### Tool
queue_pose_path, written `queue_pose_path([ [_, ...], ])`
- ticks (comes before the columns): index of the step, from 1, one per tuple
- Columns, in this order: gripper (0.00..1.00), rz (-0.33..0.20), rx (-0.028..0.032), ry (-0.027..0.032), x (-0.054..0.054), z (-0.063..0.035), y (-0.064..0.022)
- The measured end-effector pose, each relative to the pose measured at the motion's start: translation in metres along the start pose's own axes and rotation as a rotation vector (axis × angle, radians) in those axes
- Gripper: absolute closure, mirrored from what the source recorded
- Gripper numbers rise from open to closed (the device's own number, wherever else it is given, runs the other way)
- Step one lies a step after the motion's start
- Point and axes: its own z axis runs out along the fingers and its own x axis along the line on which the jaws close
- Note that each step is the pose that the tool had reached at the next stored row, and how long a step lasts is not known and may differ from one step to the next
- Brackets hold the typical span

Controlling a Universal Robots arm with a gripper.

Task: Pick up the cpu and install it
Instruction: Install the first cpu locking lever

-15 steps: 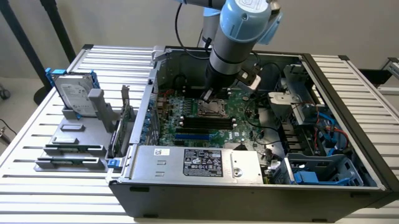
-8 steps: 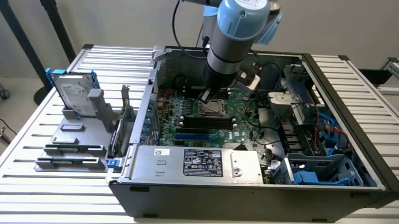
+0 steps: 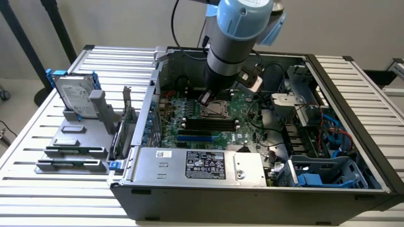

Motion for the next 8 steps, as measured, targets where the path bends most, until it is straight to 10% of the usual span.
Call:
queue_pose_path([
  [8,0.89,0.000,0.0000,0.0000,-0.0088,-0.0074,-0.0018],
])
